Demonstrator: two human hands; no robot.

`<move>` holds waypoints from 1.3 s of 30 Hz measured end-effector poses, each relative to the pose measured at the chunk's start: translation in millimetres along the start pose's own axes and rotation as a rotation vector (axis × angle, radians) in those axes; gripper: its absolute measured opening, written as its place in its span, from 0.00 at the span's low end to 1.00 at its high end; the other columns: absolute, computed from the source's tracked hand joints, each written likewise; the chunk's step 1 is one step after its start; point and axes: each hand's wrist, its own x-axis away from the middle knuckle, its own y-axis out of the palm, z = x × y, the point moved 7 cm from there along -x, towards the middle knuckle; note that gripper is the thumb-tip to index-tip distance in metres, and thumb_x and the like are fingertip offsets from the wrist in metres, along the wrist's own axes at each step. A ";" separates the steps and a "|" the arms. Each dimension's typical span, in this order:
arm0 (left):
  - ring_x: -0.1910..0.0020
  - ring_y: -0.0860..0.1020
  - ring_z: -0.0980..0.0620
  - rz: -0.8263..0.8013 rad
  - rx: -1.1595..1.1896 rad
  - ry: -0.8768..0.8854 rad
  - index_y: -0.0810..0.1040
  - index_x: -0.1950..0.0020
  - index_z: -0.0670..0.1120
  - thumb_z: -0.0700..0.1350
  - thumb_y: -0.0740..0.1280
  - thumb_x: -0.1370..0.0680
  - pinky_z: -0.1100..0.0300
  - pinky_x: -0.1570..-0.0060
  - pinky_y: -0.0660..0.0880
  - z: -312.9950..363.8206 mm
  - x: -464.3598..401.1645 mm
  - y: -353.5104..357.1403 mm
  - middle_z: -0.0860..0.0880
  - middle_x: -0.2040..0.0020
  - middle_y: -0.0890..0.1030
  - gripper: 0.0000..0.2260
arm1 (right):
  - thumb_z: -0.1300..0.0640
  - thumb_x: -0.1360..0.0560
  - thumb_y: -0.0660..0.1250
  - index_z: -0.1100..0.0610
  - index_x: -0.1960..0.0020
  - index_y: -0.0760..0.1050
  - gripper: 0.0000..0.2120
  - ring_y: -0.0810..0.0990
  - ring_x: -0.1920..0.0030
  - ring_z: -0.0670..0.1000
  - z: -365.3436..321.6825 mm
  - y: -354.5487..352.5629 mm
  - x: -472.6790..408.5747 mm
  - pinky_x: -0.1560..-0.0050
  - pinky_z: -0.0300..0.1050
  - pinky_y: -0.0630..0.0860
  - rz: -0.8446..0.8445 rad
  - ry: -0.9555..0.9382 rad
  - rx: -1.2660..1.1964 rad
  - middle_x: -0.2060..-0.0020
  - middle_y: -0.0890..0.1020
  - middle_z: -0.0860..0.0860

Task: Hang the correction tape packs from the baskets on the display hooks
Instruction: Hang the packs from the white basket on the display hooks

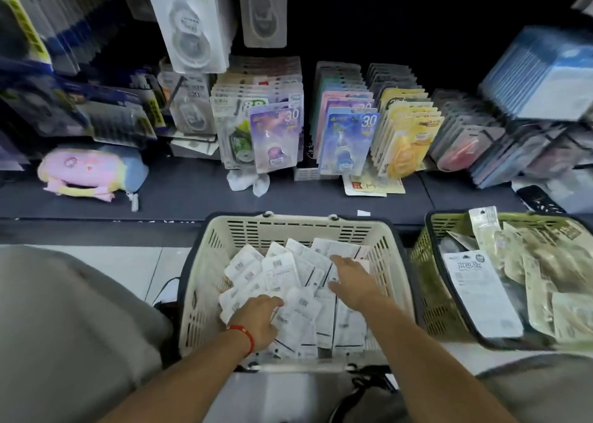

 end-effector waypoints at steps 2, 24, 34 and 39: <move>0.23 0.67 0.47 0.025 0.042 -0.017 0.68 0.20 0.50 0.41 0.66 0.20 0.56 0.25 0.65 -1.3 2.6 0.8 0.47 0.22 0.70 0.28 | 0.50 0.17 0.68 0.55 0.21 0.63 0.28 0.70 0.27 0.60 -8.4 6.9 -6.0 0.28 0.55 0.70 0.056 0.036 -0.050 0.28 0.72 0.57; 0.15 0.44 0.48 0.413 -0.006 0.229 0.51 0.16 0.65 0.56 0.78 0.26 0.36 0.19 0.48 42.4 18.0 -67.0 0.53 0.14 0.47 0.47 | 0.61 0.22 0.69 0.61 0.58 0.82 0.07 0.78 0.72 0.44 -24.7 -70.0 28.7 0.66 0.40 0.75 0.272 0.010 -0.746 0.70 0.82 0.47; 0.51 0.83 0.42 0.446 0.325 0.059 0.77 0.33 0.54 0.43 0.77 0.25 0.50 0.53 0.82 -6.7 24.3 -64.2 0.48 0.49 0.84 0.22 | 0.51 0.14 0.59 0.67 0.49 0.84 0.22 0.85 0.64 0.56 -45.2 22.2 24.0 0.64 0.46 0.82 -0.173 0.282 -1.443 0.54 0.87 0.66; 0.45 0.83 0.43 0.328 0.907 -0.212 0.72 0.30 0.54 0.36 0.77 0.24 0.48 0.56 0.85 -50.5 26.1 -44.3 0.49 0.43 0.82 0.27 | 0.43 0.17 0.66 0.58 0.28 0.72 0.24 0.78 0.37 0.59 -36.3 61.9 12.5 0.36 0.55 0.78 -0.012 0.084 -0.043 0.35 0.78 0.58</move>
